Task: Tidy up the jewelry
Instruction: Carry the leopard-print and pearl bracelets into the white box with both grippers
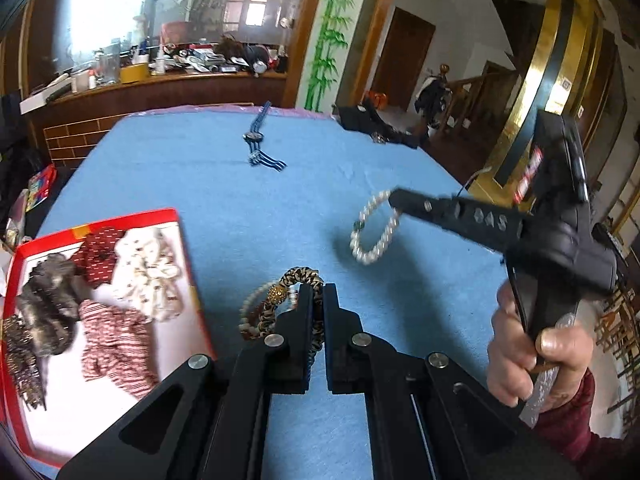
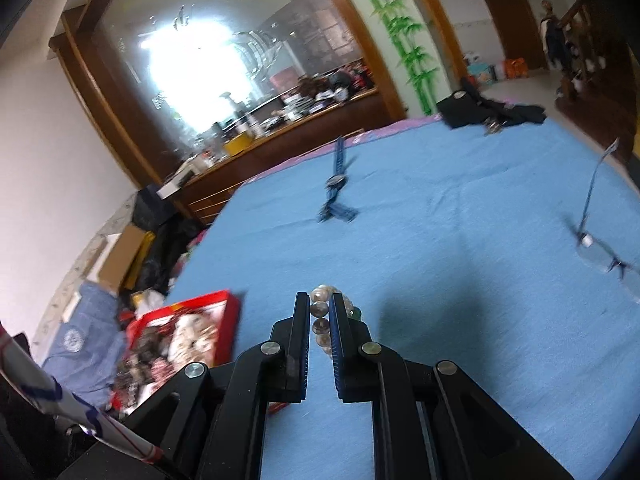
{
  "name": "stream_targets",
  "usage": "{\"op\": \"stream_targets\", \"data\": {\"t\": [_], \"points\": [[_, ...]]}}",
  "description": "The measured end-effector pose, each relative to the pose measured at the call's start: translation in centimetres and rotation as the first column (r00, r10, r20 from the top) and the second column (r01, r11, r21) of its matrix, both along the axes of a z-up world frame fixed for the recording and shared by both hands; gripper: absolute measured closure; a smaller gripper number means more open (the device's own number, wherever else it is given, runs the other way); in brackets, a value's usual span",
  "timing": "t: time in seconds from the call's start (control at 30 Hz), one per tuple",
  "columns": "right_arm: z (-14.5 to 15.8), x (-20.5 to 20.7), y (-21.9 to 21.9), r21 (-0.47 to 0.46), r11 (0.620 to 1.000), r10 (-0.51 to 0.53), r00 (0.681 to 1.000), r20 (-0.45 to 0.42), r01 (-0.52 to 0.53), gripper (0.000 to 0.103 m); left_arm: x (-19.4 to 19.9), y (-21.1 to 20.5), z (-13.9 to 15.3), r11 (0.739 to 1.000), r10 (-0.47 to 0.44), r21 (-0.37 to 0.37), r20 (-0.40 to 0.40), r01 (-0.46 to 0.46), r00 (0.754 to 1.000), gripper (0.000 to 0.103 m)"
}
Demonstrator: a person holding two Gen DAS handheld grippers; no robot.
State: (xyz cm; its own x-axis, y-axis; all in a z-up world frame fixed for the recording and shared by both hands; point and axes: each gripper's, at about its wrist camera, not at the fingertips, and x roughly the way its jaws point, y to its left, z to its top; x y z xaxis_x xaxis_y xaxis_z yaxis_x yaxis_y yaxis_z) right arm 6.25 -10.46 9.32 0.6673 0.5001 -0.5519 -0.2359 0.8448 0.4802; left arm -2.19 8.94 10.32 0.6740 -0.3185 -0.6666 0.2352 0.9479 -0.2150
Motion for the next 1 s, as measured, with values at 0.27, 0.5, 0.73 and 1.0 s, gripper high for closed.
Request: {"op": "stream_targets", "data": {"t": [0.27,0.5,0.73,1.0], "points": [[0.6,-3.2,3.8,0.054,0.991,0.127,0.992,-0.011,-0.126,0.093,-2.4,5.4,1.0,0.996,0.085,-0.021,0.031,-0.084,0.996,0.099],[2.0,-5.6,9.5,0.042,0.962,0.271,0.963,0.001,-0.271,0.092,-4.2,11.0,0.5,0.982,0.188,-0.038,0.029,-0.187,0.982,0.099],[1.6,-7.4,15.8,0.029,0.91,0.414,0.91,-0.032,-0.414,0.092,-5.6,16.3,-1.3,0.959,0.279,-0.053,0.004,-0.278,0.96,0.099],[-1.2,-7.9,21.7,-0.009,0.859,0.508,0.856,-0.101,-0.511,0.092,-4.8,19.9,-4.3,0.938,0.341,-0.039,-0.055,-0.343,0.938,0.099]]}}
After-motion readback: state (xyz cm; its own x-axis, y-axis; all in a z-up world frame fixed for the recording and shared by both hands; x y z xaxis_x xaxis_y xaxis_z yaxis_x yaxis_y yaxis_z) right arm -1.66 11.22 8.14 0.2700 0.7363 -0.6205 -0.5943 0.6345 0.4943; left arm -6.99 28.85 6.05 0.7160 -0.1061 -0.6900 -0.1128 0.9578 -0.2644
